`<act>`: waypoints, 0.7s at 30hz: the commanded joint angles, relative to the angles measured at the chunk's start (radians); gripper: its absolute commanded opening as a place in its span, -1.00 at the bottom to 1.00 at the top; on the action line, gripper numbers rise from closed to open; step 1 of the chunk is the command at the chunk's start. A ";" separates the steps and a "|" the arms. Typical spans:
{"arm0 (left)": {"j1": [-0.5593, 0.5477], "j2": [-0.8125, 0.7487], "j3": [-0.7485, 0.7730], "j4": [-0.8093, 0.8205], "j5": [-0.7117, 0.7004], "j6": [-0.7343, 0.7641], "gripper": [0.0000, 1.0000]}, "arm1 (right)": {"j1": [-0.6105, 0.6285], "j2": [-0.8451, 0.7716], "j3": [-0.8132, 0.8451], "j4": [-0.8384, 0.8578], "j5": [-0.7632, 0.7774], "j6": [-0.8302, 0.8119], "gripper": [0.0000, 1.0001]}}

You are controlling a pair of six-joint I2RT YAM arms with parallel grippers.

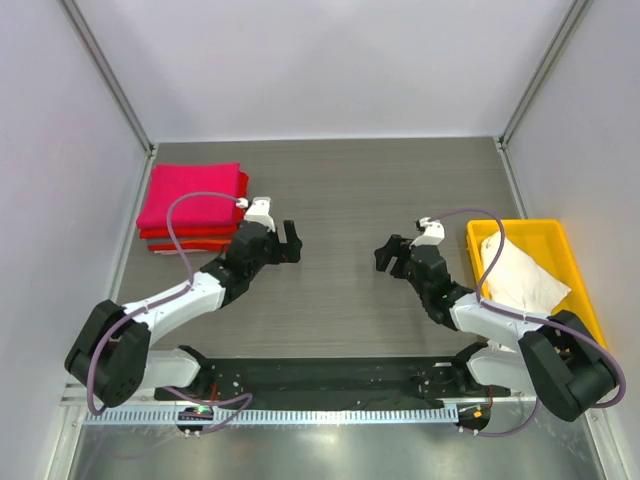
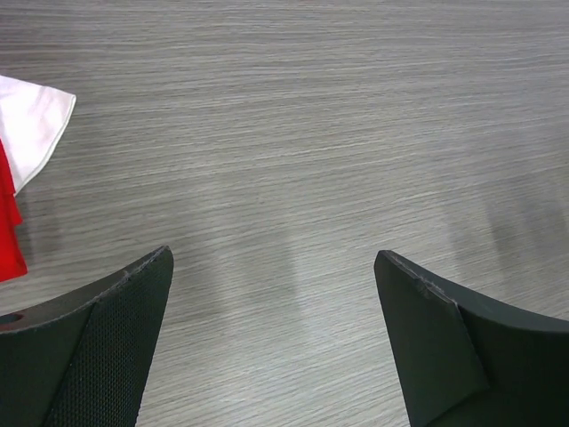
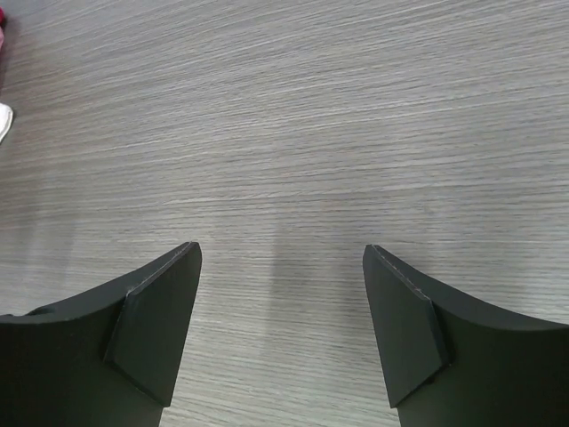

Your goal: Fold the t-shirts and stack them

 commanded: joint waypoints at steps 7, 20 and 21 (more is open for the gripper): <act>-0.005 -0.034 0.004 0.042 0.007 -0.001 0.88 | -0.002 -0.015 0.103 -0.113 0.160 0.113 0.77; -0.005 -0.136 -0.035 0.031 -0.007 -0.024 0.90 | -0.057 -0.114 0.434 -0.824 0.591 0.274 0.48; -0.005 -0.136 -0.029 0.016 0.012 -0.027 0.90 | -0.086 -0.111 0.448 -0.895 0.588 0.294 0.45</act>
